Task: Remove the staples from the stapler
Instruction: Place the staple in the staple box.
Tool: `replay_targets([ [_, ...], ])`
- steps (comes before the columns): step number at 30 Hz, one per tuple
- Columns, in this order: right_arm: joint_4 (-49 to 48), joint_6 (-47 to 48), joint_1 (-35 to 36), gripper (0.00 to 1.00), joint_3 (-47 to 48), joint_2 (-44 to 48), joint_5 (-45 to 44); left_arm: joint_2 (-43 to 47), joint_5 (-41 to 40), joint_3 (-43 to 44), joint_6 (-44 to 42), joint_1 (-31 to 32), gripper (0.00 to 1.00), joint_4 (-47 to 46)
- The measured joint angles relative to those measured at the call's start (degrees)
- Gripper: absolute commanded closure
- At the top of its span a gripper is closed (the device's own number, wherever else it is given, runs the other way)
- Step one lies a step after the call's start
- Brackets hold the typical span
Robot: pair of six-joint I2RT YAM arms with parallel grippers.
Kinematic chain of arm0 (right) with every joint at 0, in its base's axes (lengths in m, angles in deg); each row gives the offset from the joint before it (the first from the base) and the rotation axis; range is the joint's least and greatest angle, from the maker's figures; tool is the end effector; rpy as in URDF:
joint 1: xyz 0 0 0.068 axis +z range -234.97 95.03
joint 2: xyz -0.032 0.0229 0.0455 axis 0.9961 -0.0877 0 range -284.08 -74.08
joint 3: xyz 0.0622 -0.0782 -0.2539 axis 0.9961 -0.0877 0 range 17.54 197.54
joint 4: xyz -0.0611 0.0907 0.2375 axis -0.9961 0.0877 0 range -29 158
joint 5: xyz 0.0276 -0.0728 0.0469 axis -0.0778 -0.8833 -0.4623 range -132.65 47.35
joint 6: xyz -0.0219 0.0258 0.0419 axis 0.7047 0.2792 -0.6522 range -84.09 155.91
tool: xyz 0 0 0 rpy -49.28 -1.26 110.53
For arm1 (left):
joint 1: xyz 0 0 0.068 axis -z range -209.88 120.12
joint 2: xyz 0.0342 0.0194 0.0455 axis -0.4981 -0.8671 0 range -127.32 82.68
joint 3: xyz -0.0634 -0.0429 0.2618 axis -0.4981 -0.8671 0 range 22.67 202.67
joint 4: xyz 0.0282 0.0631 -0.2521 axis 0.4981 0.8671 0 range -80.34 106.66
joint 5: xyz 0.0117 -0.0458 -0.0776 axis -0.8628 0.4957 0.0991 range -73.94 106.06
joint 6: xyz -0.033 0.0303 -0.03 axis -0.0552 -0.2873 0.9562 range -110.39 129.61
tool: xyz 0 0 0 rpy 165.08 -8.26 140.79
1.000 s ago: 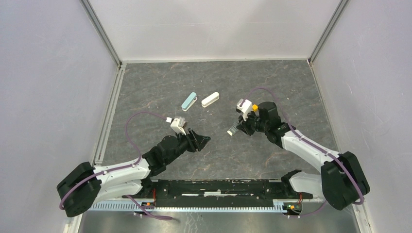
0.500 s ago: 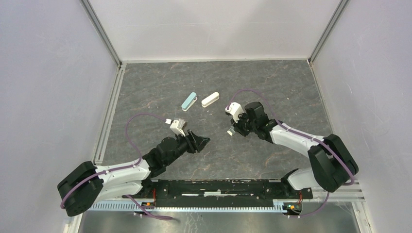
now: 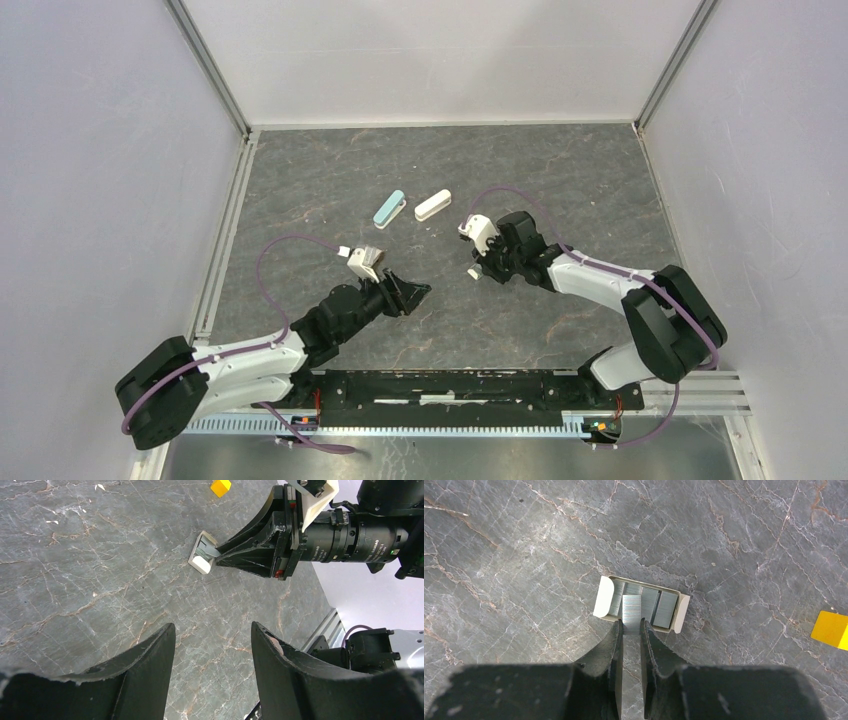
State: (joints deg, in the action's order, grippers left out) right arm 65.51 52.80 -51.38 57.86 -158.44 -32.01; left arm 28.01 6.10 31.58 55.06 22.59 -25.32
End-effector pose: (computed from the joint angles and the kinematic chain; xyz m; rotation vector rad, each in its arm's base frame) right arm 0.2330 0.1626 0.1675 -1.1130 2.1604 0.3572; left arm 0.1196 -0.1456 0.1748 -0.0202 1.8876 -1.0675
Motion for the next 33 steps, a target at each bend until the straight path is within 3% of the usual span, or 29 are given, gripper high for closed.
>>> replay_targets([
  [33, 0.92, 0.17, 1.66, 0.81, 1.73, -2.03, -1.73, 0.42, 0.00, -0.22, 0.00, 0.00, 0.36, -0.83],
])
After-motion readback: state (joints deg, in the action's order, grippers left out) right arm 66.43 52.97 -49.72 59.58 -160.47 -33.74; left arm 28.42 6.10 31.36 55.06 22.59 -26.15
